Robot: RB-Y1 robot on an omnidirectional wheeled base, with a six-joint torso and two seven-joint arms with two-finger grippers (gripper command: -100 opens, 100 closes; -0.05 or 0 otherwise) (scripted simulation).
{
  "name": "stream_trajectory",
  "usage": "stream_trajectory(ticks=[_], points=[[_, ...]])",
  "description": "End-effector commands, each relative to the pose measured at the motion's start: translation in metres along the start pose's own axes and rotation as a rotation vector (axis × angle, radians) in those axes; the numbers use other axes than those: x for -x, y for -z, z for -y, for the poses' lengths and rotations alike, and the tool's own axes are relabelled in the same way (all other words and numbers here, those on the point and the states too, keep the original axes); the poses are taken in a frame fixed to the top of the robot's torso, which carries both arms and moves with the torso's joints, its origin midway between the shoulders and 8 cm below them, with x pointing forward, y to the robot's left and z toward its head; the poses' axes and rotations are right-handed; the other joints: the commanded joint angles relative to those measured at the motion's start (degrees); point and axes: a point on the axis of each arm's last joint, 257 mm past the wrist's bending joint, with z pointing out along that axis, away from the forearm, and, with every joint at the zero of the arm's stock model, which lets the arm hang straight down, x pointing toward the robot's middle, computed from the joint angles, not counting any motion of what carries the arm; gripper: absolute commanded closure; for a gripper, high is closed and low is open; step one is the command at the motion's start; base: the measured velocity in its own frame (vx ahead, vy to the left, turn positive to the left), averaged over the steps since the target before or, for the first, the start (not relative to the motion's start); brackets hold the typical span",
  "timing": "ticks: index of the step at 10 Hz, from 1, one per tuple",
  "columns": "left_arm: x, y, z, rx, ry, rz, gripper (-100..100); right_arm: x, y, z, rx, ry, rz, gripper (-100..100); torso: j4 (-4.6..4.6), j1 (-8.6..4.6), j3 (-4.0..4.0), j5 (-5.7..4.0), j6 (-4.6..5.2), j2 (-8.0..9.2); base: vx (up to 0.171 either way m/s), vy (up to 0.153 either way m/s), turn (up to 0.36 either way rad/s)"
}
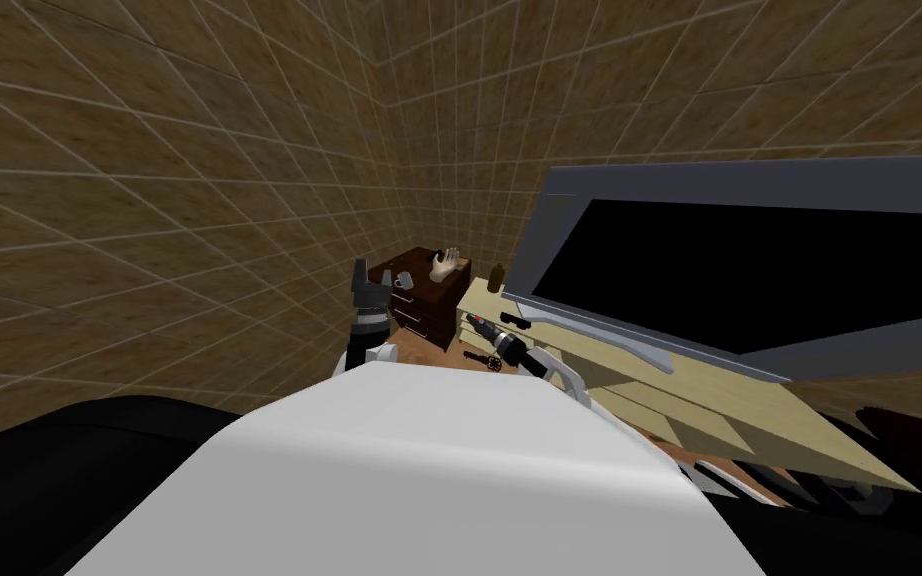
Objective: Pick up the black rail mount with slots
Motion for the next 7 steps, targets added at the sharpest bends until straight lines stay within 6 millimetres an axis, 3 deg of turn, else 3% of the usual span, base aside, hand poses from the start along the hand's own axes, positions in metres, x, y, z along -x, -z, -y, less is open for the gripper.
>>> stream_trajectory(ticks=[1, 2, 3, 4, 5, 6, 7], points=[[0.000, 0.000, 0.000, 0.000, 0.000, 0.000, 0, -0.023, 0.000, 0.008, -0.022, 0.015, -0.055, -100, 0.00, 0.00, 0.00, 0.00, 0.00, 0.00, 0.010, -0.061, 0.220], [0.000, 0.000, 0.000, 0.000, 0.000, 0.000, 0, -0.034, 0.002, 0.028, -0.073, 0.061, -0.105, -100, 0.00, 0.01, 0.01, -0.01, 0.07, 0.02, 0.007, -0.067, 0.412], [0.000, 0.000, 0.000, 0.000, 0.000, 0.000, 0, -0.046, 0.004, 0.026, -0.069, 0.055, -0.128, -100, 0.00, -0.04, 0.01, -0.01, 0.01, 0.01, 0.008, -0.066, 0.170], [0.000, 0.000, 0.000, 0.000, 0.000, 0.000, 0, -0.054, 0.009, 0.046, -0.119, 0.103, -0.175, -100, 0.00, -0.02, 0.01, -0.01, 0.09, 0.02, 0.025, -0.061, 0.367], [0.000, 0.000, 0.000, 0.000, 0.000, 0.000, 0, -0.067, 0.011, 0.045, -0.119, 0.096, -0.200, -100, -0.01, -0.01, -0.02, 0.00, 0.02, -0.05, 0.014, -0.062, 0.236], [0.000, 0.000, 0.000, 0.000, 0.000, 0.000, 0, -0.075, 0.018, 0.069, -0.175, 0.144, -0.247, -100, -0.01, 0.00, -0.02, 0.00, 0.08, -0.03, 0.001, -0.074, 0.351], [0.000, 0.000, 0.000, 0.000, 0.000, 0.000, 0, -0.087, 0.021, 0.067, -0.170, 0.138, -0.269, -100, 0.00, -0.05, -0.01, -0.01, 0.04, -0.01, 0.002, -0.063, 0.202]])
